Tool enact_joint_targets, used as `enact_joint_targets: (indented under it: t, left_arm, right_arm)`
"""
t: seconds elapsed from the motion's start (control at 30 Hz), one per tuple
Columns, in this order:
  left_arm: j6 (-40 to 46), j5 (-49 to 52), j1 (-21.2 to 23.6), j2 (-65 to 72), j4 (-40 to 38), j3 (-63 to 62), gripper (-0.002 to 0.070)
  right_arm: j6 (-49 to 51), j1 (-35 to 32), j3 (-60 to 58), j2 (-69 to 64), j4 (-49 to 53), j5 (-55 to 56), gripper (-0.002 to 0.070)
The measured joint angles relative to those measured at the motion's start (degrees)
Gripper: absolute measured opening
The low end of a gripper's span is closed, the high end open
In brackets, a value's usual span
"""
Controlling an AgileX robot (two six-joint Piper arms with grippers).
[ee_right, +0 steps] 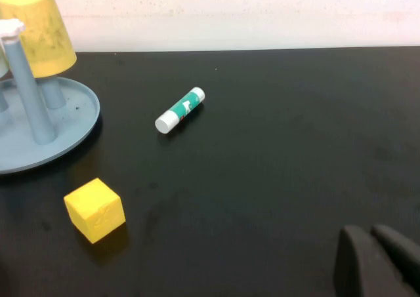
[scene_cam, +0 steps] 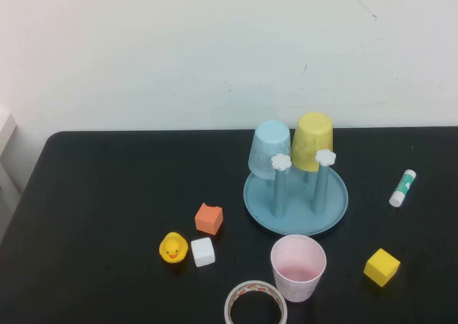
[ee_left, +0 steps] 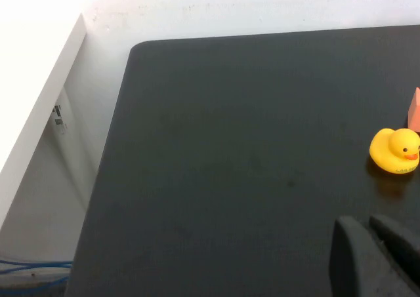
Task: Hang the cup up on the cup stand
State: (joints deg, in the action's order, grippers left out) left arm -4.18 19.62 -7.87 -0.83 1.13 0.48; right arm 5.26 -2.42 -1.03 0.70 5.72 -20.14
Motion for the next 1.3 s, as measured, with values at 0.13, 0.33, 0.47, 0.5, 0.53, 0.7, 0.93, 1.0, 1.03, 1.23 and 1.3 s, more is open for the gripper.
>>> enact_joint_targets:
  t: [0.13,0.33,0.47,0.5,0.53,0.7,0.93,1.0,1.03,1.23,1.3]
  left_arm:
    - [0.0,-0.1,0.0,0.0,0.0,0.0,-0.0001]
    - [0.0,-0.7,0.0,0.0,0.1,0.1,-0.0001]
    - [0.0,-0.7,0.0,0.0,0.2,0.1,-0.0001]
    - [0.0,-0.8,0.0,0.0,0.2,0.1,-0.0001]
    - [0.0,-0.8,0.0,0.0,0.2,0.1,-0.0001]
    - [0.0,-0.8,0.0,0.0,0.2,0.1,-0.0001]
    - [0.0,-1.3,0.0,0.0,0.8,0.3,-0.0001]
    - [0.0,-1.5,0.0,0.0,1.0,0.3,-0.0001]
    - [0.0,-1.5,0.0,0.0,1.0,0.3,-0.0001]
    - [0.1,-2.7,0.0,0.0,2.4,0.4,-0.0001]
    - [1.1,-4.6,0.0,0.0,4.9,0.6,-0.0001]
  right_arm:
    - [0.0,0.0,0.0,0.0,0.0,0.0,-0.0001]
    - [0.0,0.0,0.0,0.0,0.0,0.0,-0.0001]
    - [0.0,0.0,0.0,0.0,0.0,0.0,-0.0001]
    - [0.0,0.0,0.0,0.0,0.0,0.0,-0.0001]
    - [0.0,0.0,0.0,0.0,0.0,0.0,-0.0001]
    - [0.0,0.0,0.0,0.0,0.0,0.0,-0.0001]
    - [0.0,0.0,0.0,0.0,0.0,0.5,-0.0001]
    - [0.0,0.0,0.0,0.0,0.0,0.7,-0.0001]
    - [0.0,0.0,0.0,0.0,0.0,0.9,-0.0001]
    - [0.0,0.0,-0.2,0.0,0.1,2.1,-0.0001]
    - [0.0,0.0,-0.5,0.0,0.1,4.3,-0.0001]
